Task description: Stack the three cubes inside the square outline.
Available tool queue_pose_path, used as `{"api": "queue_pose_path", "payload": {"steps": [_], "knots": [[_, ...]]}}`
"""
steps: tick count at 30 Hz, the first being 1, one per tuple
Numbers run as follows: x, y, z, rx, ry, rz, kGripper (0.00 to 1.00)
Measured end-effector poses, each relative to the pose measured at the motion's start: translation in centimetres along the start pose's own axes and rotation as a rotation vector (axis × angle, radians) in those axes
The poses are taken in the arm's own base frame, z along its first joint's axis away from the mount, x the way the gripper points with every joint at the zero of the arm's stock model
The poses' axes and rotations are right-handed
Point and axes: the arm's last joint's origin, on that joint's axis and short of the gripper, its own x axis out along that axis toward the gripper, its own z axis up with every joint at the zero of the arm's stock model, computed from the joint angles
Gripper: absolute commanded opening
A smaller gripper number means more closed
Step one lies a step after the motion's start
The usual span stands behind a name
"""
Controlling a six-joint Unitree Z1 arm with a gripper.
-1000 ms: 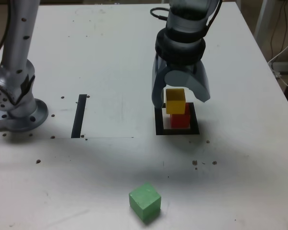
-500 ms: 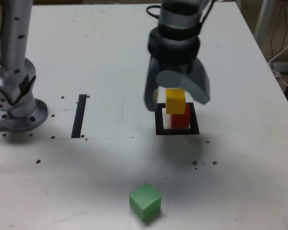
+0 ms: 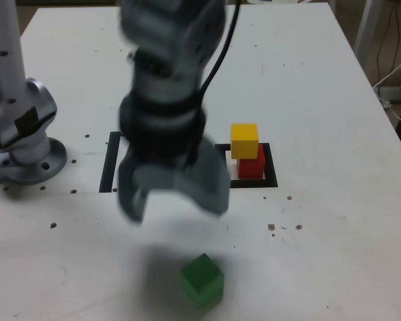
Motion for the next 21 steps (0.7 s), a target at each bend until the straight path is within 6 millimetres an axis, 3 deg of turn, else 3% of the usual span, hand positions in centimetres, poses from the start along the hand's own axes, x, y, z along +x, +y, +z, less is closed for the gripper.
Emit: {"api": "queue_pose_path", "payload": {"steps": [11, 21], "knots": [[1.9, -3.6, -1.1, -0.263, -0.001, -0.074, 0.99], [3.9, -5.7, 1.7, -0.322, 0.000, -0.099, 0.99]]}}
